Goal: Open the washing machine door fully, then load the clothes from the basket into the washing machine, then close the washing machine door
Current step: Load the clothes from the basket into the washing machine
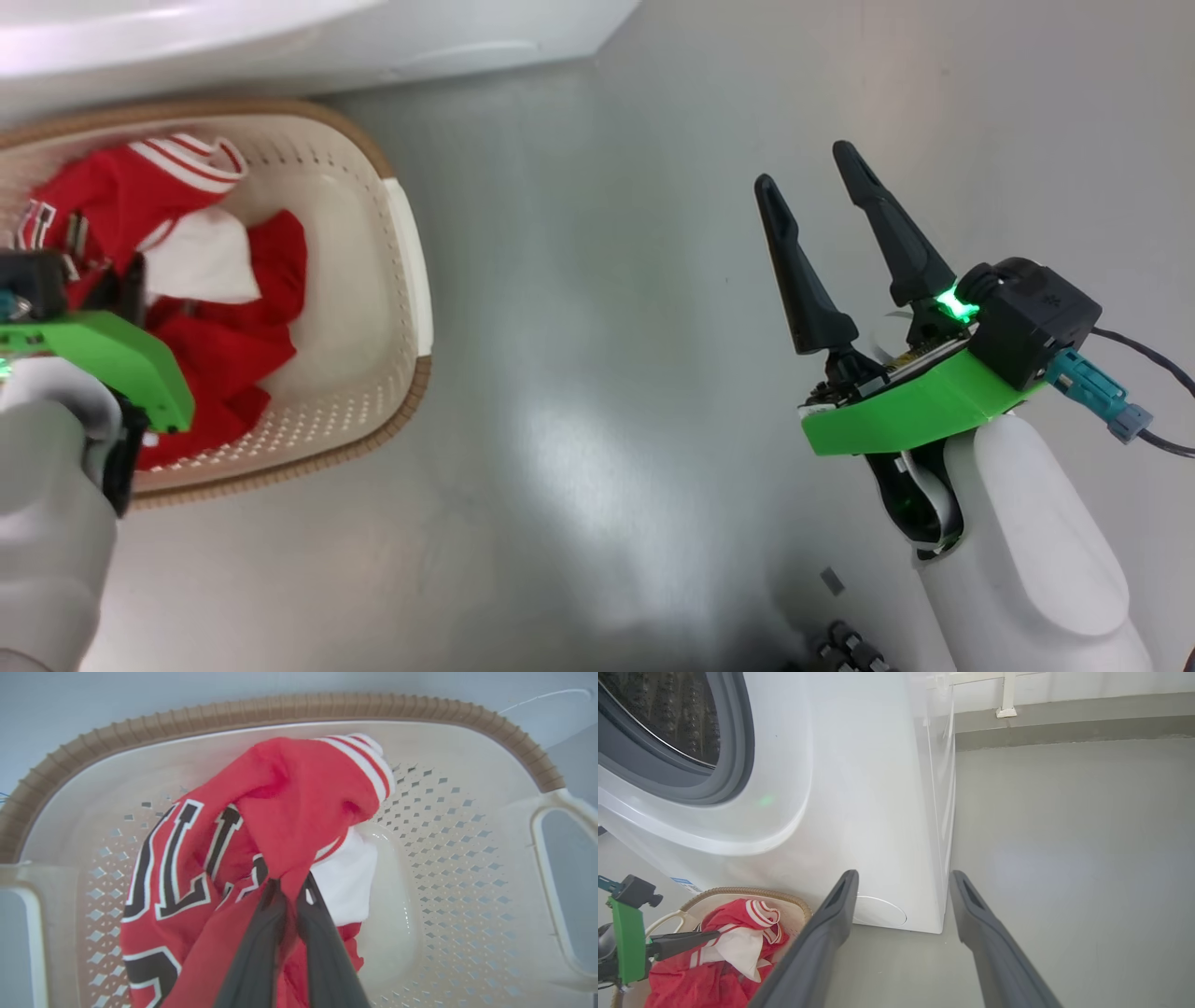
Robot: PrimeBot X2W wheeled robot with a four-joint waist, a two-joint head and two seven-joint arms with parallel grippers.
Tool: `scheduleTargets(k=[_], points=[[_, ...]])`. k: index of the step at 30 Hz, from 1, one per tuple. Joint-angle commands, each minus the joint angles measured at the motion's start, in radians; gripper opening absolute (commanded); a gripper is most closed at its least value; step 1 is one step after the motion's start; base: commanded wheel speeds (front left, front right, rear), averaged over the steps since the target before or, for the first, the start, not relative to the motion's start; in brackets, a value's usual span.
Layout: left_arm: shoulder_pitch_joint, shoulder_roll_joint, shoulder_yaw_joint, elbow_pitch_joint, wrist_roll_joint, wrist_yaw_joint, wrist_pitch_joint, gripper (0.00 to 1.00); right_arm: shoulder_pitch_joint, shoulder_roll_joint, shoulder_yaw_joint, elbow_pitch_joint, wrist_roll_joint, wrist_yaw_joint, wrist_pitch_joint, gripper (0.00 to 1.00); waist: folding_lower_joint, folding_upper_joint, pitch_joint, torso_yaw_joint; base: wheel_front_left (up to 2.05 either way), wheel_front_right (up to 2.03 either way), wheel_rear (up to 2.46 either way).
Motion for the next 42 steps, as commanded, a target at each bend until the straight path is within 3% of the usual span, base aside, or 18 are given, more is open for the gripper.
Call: scheduleTargets(k=[1,8,17,30,42], points=[[0.038,0.039,0.011,-0.023,-0.015,-0.003,-0.018,0.00,0.030,-0.002,0.019,-0.014,0.014,0.002,-0.005,1.00,0.0000,-0.0001,-0.064,0.022,0.00,0.00,0.00],[0.117,0.069,0.031,-0.160,-0.048,-0.003,-0.036,0.00,0.052,-0.015,0.016,0.007,0.030,0.002,-0.005,1.00,0.0000,-0.0001,-0.156,0.051,0.00,0.00,0.00],[0.298,0.092,0.204,-0.418,0.042,0.003,-0.036,0.00,0.084,-0.035,0.013,0.031,0.051,0.002,-0.005,1.00,0.0000,-0.0001,-0.270,0.097,0.00,0.00,0.00],[0.565,0.023,0.451,-0.763,0.186,0.010,-0.036,0.00,0.140,-0.061,0.013,0.062,0.079,0.002,-0.005,1.00,0.0000,-0.0001,-0.412,0.147,0.00,0.00,0.00],[0.739,-0.050,0.591,-0.995,0.268,0.007,-0.037,0.00,0.185,-0.076,0.016,0.079,0.103,0.002,-0.005,1.00,0.0000,-0.0001,-0.517,0.163,0.00,0.00,0.00]])
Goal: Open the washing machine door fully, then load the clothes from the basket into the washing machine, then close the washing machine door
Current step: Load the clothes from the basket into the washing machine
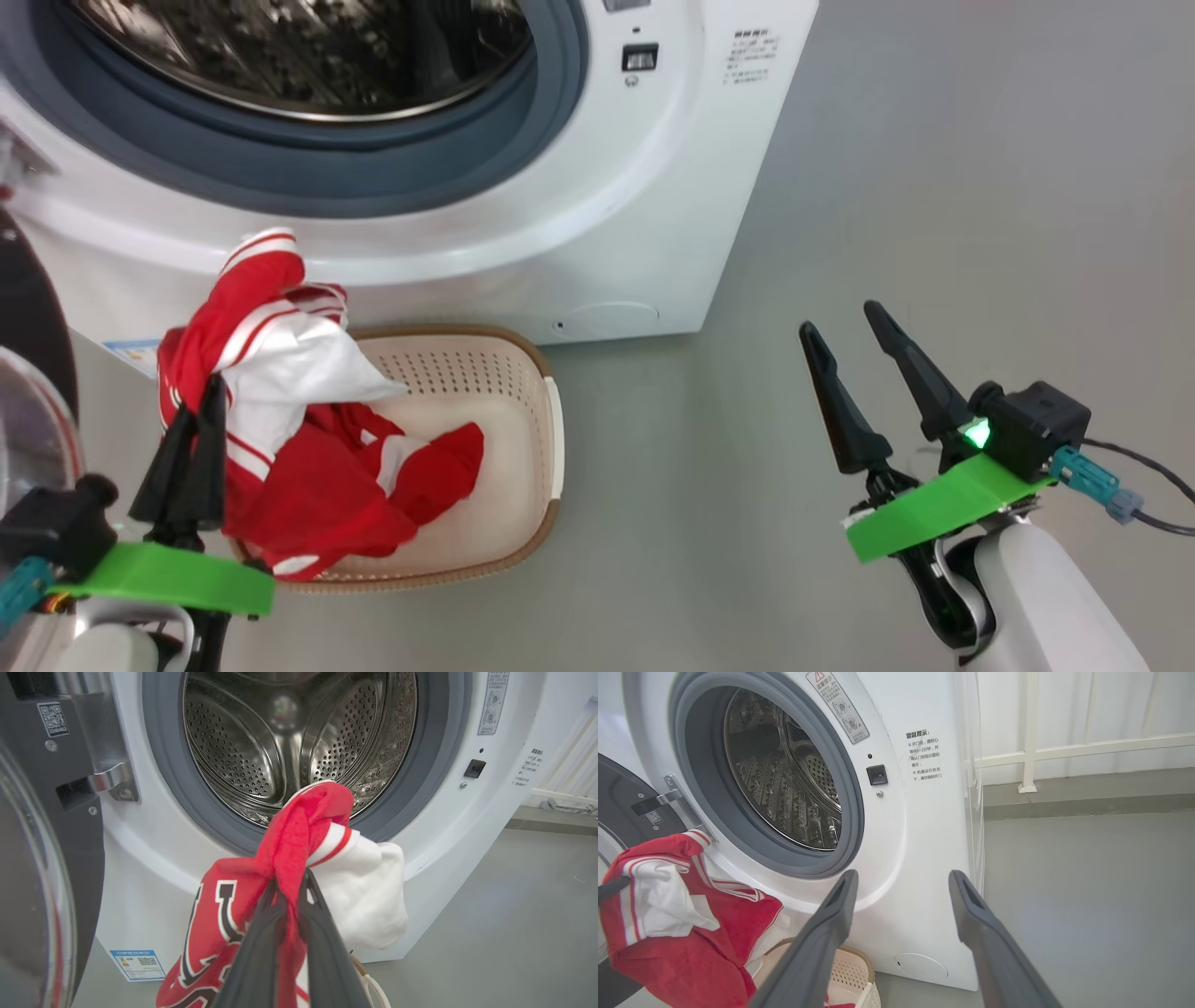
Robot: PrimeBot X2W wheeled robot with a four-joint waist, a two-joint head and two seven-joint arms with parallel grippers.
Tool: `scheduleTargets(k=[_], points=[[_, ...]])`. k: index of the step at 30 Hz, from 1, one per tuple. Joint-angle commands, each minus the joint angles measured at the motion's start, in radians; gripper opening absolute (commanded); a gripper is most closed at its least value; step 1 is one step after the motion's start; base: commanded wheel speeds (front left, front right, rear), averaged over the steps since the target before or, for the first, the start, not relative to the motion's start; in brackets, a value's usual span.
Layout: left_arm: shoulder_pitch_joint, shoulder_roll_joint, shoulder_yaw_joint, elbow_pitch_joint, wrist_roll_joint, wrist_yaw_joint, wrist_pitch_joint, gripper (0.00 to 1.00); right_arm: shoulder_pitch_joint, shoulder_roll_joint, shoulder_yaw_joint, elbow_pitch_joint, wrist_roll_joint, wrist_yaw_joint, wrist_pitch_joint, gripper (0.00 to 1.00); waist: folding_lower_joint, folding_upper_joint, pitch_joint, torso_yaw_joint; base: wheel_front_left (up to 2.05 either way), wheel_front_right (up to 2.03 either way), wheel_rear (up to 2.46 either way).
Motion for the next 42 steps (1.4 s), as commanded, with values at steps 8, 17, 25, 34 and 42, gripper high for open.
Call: scheduleTargets(k=[8,17,25,34,42], points=[[0.085,-0.001,0.091,-0.150,0.048,0.002,-0.012,0.00,0.054,-0.021,-0.004,-0.020,0.027,0.002,-0.005,1.00,0.0000,0.0000,-0.088,0.027,0.00,0.00,0.00],[0.139,-0.042,0.136,-0.228,0.049,0.005,-0.012,0.00,0.087,-0.040,-0.058,-0.035,0.027,0.002,-0.005,1.00,0.0000,0.0000,-0.119,0.044,0.00,0.00,0.00],[0.162,-0.060,0.132,-0.238,0.056,0.003,-0.012,0.00,0.105,-0.051,-0.065,-0.035,0.021,0.002,-0.005,1.00,0.0000,0.0000,-0.142,0.053,0.00,0.00,0.00],[0.173,-0.072,0.128,-0.229,0.066,0.001,-0.012,0.00,0.112,-0.063,-0.053,-0.028,0.022,0.002,-0.005,1.00,0.0000,0.0000,-0.163,0.053,0.00,0.00,0.00],[0.169,-0.077,0.120,-0.219,0.075,0.000,-0.012,0.00,0.113,-0.068,-0.048,-0.027,0.021,0.002,-0.005,1.00,0.0000,0.0000,-0.164,0.054,0.00,0.00,0.00]])
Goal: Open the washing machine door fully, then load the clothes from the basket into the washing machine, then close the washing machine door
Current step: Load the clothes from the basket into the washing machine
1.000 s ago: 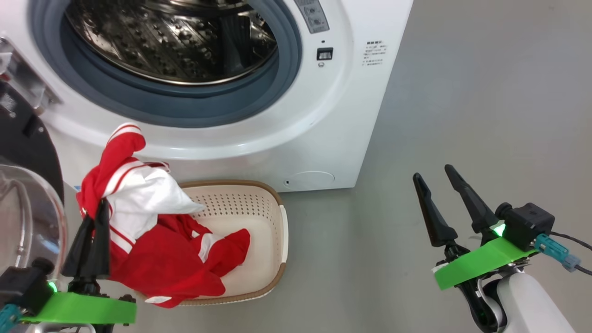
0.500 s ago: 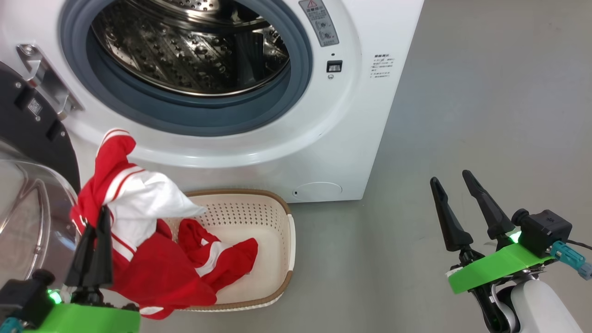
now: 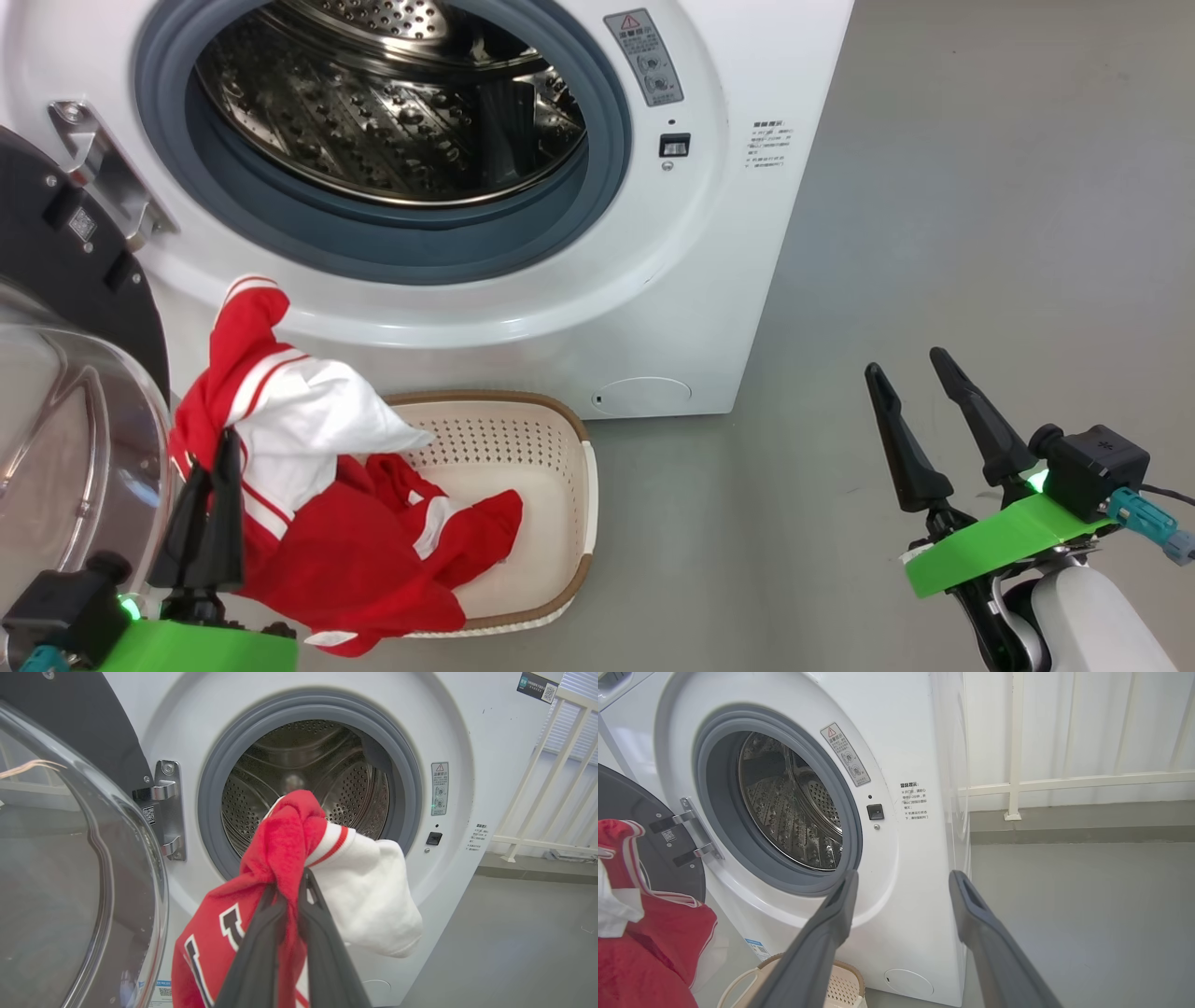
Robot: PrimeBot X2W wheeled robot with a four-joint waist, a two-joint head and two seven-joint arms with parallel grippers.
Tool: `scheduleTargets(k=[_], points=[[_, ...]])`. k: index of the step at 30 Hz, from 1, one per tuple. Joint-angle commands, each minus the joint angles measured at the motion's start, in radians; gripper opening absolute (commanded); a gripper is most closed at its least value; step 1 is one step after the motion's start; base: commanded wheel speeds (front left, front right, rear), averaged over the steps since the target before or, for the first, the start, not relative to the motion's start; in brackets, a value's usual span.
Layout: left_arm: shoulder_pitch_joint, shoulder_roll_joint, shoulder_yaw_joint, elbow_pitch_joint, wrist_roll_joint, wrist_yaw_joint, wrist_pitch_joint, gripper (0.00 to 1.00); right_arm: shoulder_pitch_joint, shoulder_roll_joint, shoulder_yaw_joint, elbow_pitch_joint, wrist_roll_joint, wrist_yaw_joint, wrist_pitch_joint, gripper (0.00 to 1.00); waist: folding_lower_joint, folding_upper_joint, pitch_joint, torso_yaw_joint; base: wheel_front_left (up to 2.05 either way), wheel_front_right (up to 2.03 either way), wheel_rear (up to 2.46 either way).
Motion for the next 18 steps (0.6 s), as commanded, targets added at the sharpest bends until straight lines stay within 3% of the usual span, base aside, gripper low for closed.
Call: scheduleTargets(k=[1,10,18], points=[[-0.017,0.017,0.032,-0.020,0.013,0.000,-0.012,0.00,0.012,-0.010,0.021,-0.021,-0.002,0.002,-0.005,1.00,0.0000,0.0000,0.000,0.000,0.00,0.00,0.00],[-0.076,0.035,0.007,-0.028,0.021,-0.002,-0.012,0.00,0.011,-0.011,0.025,-0.022,-0.003,0.002,-0.005,1.00,0.0000,0.0000,0.010,0.000,0.00,0.00,0.00],[-0.248,0.066,-0.051,-0.023,0.025,-0.003,-0.012,0.00,-0.007,-0.006,0.029,-0.032,-0.007,0.002,-0.005,1.00,0.0000,0.0000,0.063,-0.012,0.00,0.00,0.00]])
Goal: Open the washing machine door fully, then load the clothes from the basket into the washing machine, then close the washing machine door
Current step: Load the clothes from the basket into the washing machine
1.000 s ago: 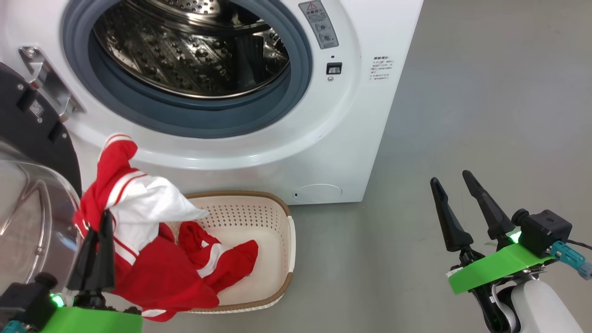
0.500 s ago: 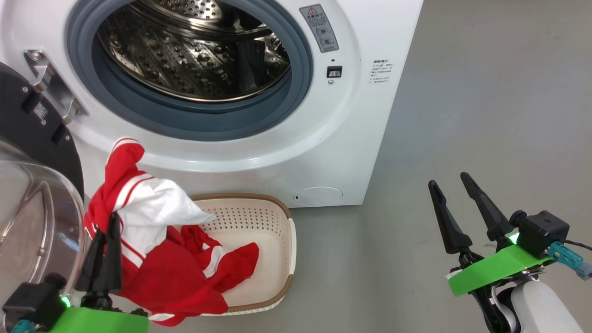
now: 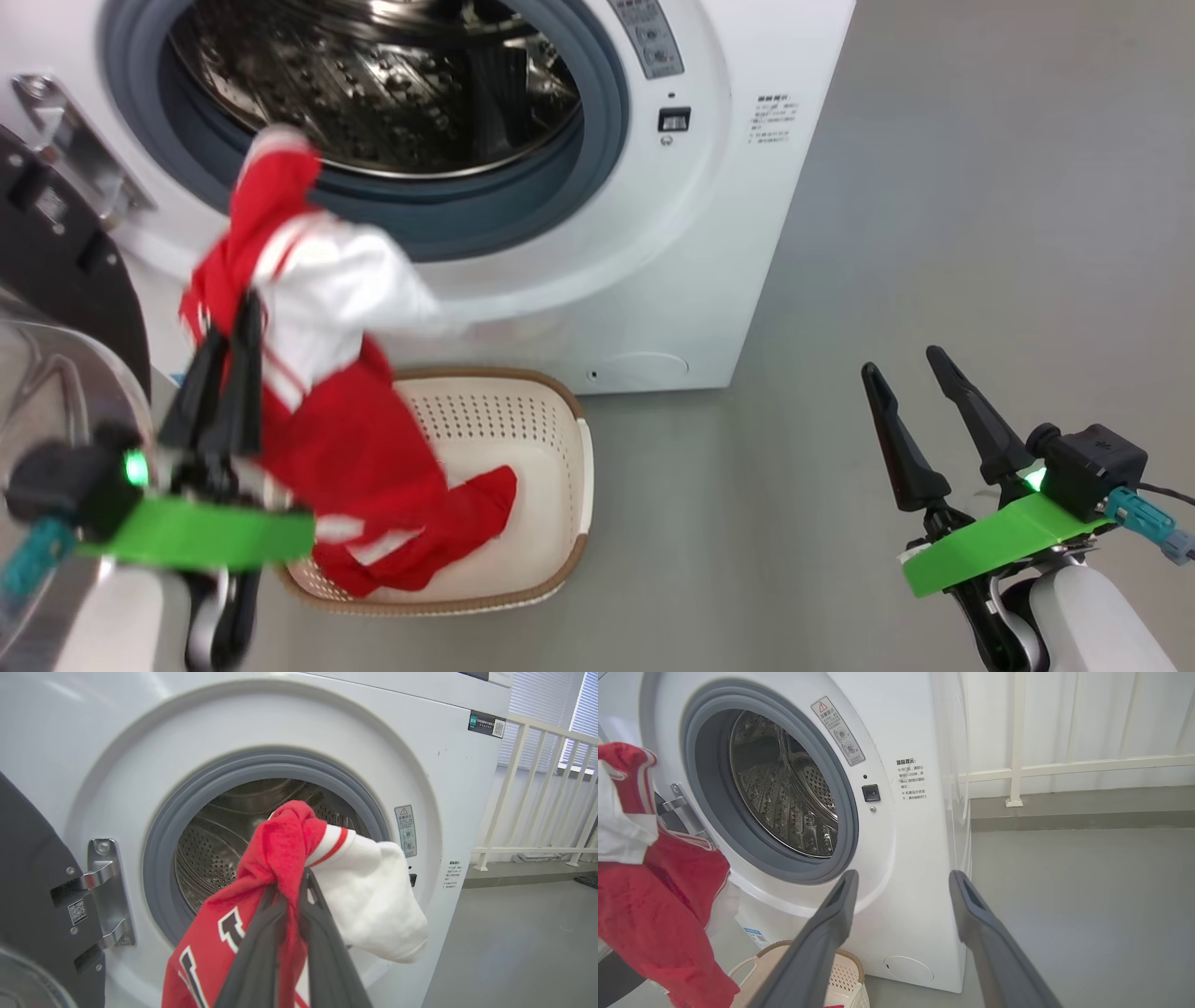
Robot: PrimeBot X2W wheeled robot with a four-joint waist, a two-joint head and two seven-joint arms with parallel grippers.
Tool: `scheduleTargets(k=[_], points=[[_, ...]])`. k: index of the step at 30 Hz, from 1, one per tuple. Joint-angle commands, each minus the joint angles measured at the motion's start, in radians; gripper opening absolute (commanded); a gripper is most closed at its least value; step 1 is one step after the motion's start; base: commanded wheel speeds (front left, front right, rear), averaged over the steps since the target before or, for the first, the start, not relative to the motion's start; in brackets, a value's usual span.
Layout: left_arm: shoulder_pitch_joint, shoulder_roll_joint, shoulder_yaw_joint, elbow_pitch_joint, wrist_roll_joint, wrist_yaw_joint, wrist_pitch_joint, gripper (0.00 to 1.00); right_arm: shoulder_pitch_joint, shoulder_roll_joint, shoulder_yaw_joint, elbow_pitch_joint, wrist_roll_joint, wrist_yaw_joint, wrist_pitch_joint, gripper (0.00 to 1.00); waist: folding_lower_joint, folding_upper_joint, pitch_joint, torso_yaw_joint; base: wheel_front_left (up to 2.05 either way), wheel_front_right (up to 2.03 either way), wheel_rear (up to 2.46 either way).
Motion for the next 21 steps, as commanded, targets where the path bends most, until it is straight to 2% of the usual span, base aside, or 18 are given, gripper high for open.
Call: scheduleTargets(k=[1,11,21], points=[[-0.077,0.036,0.024,-0.021,0.003,-0.002,-0.012,0.00,-0.011,-0.002,0.022,-0.029,-0.008,0.002,-0.005,1.00,0.0000,0.0000,0.028,-0.010,0.00,0.00,0.00],[-0.330,0.084,-0.051,0.098,-0.033,-0.003,-0.012,0.00,-0.063,0.027,0.020,-0.057,-0.030,0.002,-0.005,1.00,0.0000,0.0000,0.179,-0.061,0.00,0.00,0.00],[-0.554,0.137,-0.110,0.343,-0.069,-0.003,-0.012,0.00,-0.119,0.066,0.021,-0.081,-0.053,0.002,-0.005,1.00,0.0000,0.0000,0.324,-0.117,0.00,0.00,0.00]])
